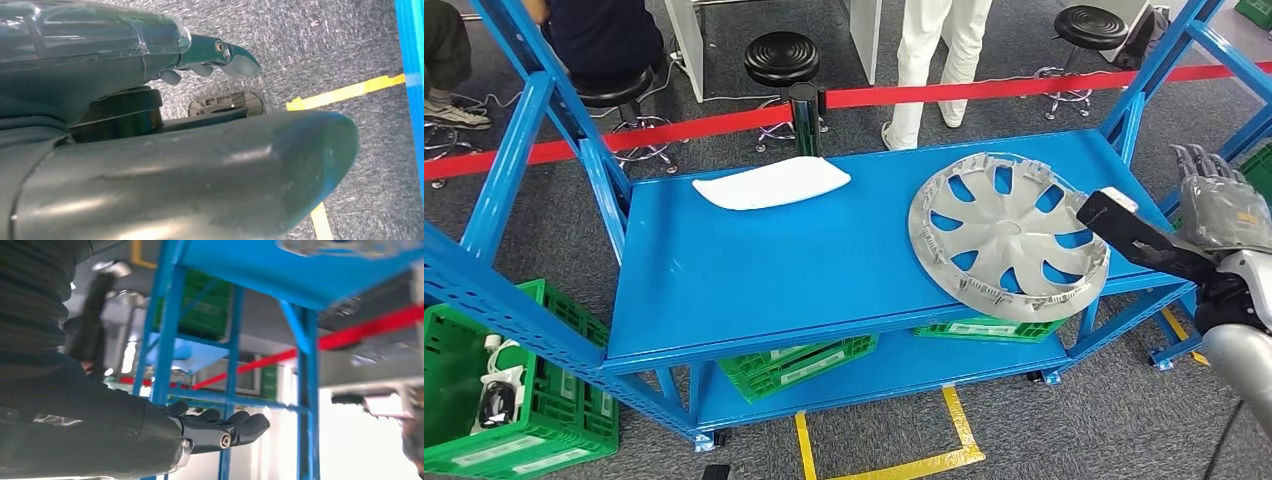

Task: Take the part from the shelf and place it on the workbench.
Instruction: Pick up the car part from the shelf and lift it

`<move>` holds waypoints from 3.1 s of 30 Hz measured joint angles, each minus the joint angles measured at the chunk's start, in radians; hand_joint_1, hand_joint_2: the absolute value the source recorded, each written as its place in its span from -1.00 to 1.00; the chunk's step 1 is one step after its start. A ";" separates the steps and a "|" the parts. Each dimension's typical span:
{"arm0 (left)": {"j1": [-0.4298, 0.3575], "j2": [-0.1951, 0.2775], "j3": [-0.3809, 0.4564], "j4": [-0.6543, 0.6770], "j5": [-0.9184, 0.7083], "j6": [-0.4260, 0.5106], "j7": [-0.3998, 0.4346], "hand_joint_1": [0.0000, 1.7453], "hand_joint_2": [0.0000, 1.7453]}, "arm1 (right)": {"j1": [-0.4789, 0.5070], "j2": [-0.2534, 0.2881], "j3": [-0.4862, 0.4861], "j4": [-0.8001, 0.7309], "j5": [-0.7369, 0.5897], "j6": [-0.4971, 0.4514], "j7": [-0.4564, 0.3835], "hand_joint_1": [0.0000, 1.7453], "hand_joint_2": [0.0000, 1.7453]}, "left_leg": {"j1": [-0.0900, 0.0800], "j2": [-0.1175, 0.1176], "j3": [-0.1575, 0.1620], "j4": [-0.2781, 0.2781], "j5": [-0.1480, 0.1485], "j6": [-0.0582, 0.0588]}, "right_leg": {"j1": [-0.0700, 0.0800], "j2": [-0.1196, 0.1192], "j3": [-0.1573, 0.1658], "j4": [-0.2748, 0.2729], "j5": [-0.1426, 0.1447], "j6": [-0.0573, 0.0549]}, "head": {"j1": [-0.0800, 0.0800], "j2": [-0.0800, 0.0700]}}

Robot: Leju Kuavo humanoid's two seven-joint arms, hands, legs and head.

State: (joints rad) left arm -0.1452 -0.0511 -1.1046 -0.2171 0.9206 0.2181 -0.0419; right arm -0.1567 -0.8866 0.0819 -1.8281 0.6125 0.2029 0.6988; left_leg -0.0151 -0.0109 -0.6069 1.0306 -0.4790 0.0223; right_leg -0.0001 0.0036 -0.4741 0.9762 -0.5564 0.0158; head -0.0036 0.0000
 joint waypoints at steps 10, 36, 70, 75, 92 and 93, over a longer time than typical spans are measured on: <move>0.000 0.002 -0.026 0.000 -0.023 -0.008 0.030 -1.00 -1.00 | -0.030 0.006 0.043 0.082 0.030 0.046 0.000 -1.00 1.00 | 0.000 0.011 0.000 0.000 -0.001 0.001 | 0.000 0.003 0.000 0.000 0.000 0.000 | 0.000 0.000; 0.003 0.040 -0.049 0.000 -0.020 0.020 0.021 -1.00 -1.00 | -0.195 0.103 0.306 0.205 -0.007 0.034 -0.015 -1.00 1.00 | 0.000 0.027 0.001 -0.001 -0.001 0.001 | 0.001 0.014 -0.002 0.001 0.001 -0.001 | 0.000 0.000; 0.007 0.045 -0.049 0.001 -0.065 -0.004 0.070 -1.00 -1.00 | -0.369 0.259 0.762 0.332 0.018 -0.009 -0.134 -1.00 1.00 | 0.000 0.018 0.001 -0.001 -0.001 0.001 | 0.001 0.011 -0.002 0.001 0.001 -0.001 | 0.001 0.000; 0.010 0.048 -0.049 0.002 -0.053 -0.003 0.079 -1.00 -1.00 | -0.389 0.247 0.761 0.316 0.032 -0.061 -0.110 -1.00 1.00 | 0.000 0.013 0.001 0.000 -0.001 0.001 | 0.001 0.008 -0.002 0.001 0.001 -0.001 | 0.001 0.000; 0.013 0.042 -0.049 0.003 -0.035 0.026 0.058 -1.00 -1.00 | -0.411 0.100 0.642 0.173 -0.102 -0.014 -0.007 -1.00 1.00 | 0.000 -0.003 0.000 0.000 0.000 0.001 | 0.000 0.001 0.000 0.001 0.001 0.000 | 0.001 0.000; 0.013 0.040 -0.049 0.003 -0.035 0.025 0.059 -1.00 -1.00 | -0.408 0.086 0.624 0.160 -0.109 0.006 -0.005 -1.00 1.00 | 0.000 -0.003 0.000 0.000 0.000 0.001 | 0.000 0.001 0.000 0.001 0.001 0.000 | 0.001 0.000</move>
State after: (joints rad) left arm -0.1321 -0.0109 -1.1532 -0.2136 0.8855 0.2430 0.0175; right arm -0.5645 -0.8006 0.7063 -1.6679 0.5035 0.2085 0.6934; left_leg -0.0154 -0.0141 -0.6071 1.0307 -0.4791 0.0231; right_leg -0.0004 0.0044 -0.4745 0.9768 -0.5555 0.0154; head -0.0026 0.0000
